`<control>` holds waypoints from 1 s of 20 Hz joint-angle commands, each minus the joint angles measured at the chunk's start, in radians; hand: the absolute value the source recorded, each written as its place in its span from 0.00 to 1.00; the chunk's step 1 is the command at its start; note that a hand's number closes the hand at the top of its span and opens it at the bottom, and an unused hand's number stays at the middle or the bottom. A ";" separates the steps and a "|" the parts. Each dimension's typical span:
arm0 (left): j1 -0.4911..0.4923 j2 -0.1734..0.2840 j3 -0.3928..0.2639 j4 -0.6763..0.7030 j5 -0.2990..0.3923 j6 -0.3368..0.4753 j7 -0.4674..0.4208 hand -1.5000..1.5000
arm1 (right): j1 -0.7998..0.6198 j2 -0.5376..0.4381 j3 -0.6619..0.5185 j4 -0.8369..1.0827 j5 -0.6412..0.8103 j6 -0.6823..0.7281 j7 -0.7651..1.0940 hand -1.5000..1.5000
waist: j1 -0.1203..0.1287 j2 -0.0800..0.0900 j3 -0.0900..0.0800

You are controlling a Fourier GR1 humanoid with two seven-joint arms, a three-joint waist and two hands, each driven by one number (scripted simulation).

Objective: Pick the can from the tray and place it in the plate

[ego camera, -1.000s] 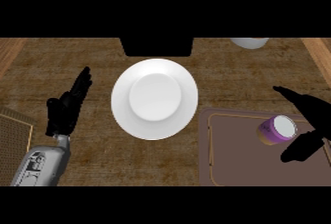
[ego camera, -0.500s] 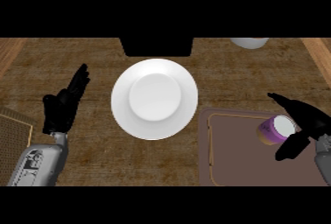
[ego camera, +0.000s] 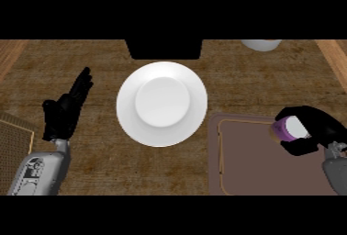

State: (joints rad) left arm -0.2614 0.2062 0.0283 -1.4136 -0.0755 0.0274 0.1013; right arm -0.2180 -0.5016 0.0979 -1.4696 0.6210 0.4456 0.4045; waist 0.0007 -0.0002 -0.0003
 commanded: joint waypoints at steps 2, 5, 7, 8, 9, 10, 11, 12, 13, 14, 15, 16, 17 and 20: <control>-0.031 -0.018 0.001 0.021 -0.023 -0.006 -0.001 0.50 | 0.002 0.017 -0.022 0.091 0.098 -0.068 -0.108 1.00 | -0.001 0.001 0.000; -0.016 -0.016 0.023 0.037 -0.012 -0.024 -0.038 0.50 | -0.066 0.014 -0.059 0.154 0.113 -0.053 -0.141 1.00 | 0.001 0.001 0.000; 0.002 -0.044 -0.016 -0.030 -0.045 0.021 0.035 0.50 | -0.091 0.006 -0.010 0.205 0.150 -0.088 -0.222 1.00 | 0.007 0.001 0.001; 0.004 -0.022 0.002 -0.052 -0.002 -0.024 0.034 0.50 | -0.115 -0.026 -0.004 0.258 0.159 -0.092 -0.287 1.00 | 0.013 0.002 0.001; 0.020 0.007 0.015 -0.035 -0.004 -0.044 -0.002 0.50 | -0.179 0.025 0.031 0.266 0.177 -0.092 -0.247 1.00 | 0.019 0.003 0.001; 0.010 -0.044 -0.033 -0.069 -0.031 -0.006 0.041 0.50 | -0.195 -0.032 0.030 0.347 0.194 -0.109 -0.355 1.00 | 0.026 0.005 0.002; -0.025 -0.038 -0.033 -0.040 -0.042 -0.004 0.048 0.50 | -0.230 -0.030 0.044 0.420 0.219 -0.148 -0.410 1.00 | 0.036 0.011 0.003; -0.027 -0.021 -0.005 -0.016 -0.050 0.007 0.019 0.50 | -0.235 0.025 0.069 0.433 0.246 -0.191 -0.404 1.00 | 0.023 0.008 0.002; -0.051 -0.039 0.010 0.027 -0.024 0.002 0.016 0.50 | -0.202 0.004 0.037 0.473 0.242 -0.254 -0.490 1.00 | 0.014 0.007 0.001; 0.031 -0.061 -0.041 -0.049 -0.059 0.016 0.024 0.50 | -0.257 -0.003 0.007 0.459 0.225 -0.221 -0.476 1.00 | 0.016 0.003 0.001; -0.030 -0.044 -0.012 -0.030 -0.041 0.007 0.053 0.50 | -0.247 -0.001 -0.001 0.499 0.245 -0.294 -0.515 1.00 | 0.014 0.005 0.001; 0.020 -0.022 -0.008 -0.058 -0.031 -0.018 0.037 0.50 | -0.259 -0.014 -0.034 0.415 0.199 -0.257 -0.505 1.00 | 0.011 0.002 0.001; -0.024 -0.060 -0.019 -0.019 -0.046 0.018 0.039 0.50 | -0.284 0.039 -0.019 0.404 0.218 -0.307 -0.475 1.00 | 0.009 0.003 0.001; 0.020 -0.023 -0.002 -0.060 -0.033 -0.008 0.034 0.50 | -0.259 0.036 -0.075 0.296 0.162 -0.395 -0.548 1.00 | 0.000 -0.004 0.001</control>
State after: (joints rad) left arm -0.2625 0.1699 0.0169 -1.4538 -0.1135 0.0279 0.1366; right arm -0.4636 -0.4829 0.0625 -1.1007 0.8131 0.1314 -0.0935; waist 0.0098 -0.0005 -0.0017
